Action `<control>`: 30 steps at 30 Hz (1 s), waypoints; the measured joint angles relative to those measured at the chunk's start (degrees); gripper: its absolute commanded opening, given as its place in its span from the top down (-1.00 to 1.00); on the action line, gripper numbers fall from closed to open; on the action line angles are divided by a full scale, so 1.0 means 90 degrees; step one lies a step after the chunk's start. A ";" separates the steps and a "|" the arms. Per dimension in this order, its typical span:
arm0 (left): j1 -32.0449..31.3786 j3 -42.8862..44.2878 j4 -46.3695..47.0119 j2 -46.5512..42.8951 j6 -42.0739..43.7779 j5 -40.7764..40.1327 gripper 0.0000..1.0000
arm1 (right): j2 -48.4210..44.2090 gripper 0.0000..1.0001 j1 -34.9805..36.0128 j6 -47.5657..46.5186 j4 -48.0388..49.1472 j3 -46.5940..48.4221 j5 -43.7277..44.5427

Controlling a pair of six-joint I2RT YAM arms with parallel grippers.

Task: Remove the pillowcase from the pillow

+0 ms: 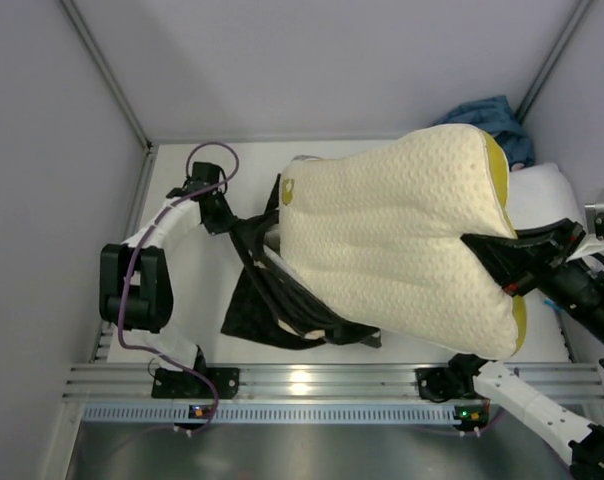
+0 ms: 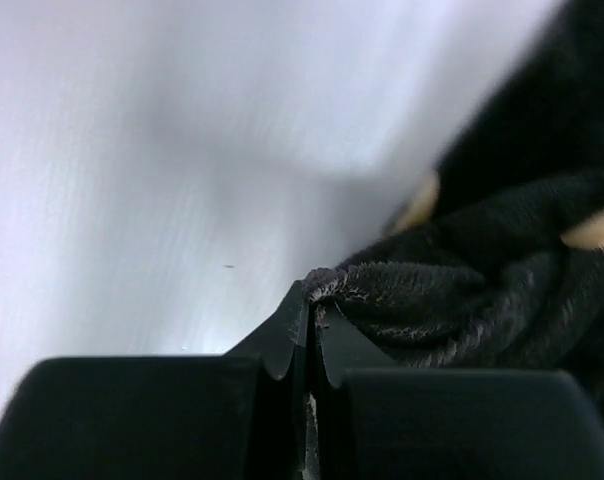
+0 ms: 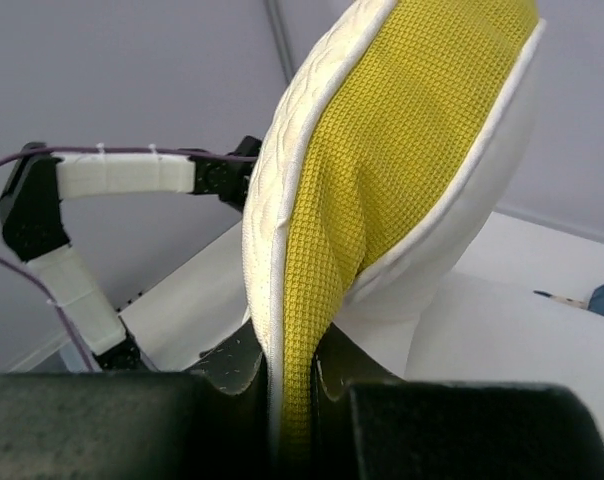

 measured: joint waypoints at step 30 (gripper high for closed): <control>-0.4437 -0.3521 0.0243 -0.5110 -0.2006 0.1078 -0.98 | 0.1316 1.00 0.0012 0.0267 0.0661 -0.1039 0.4172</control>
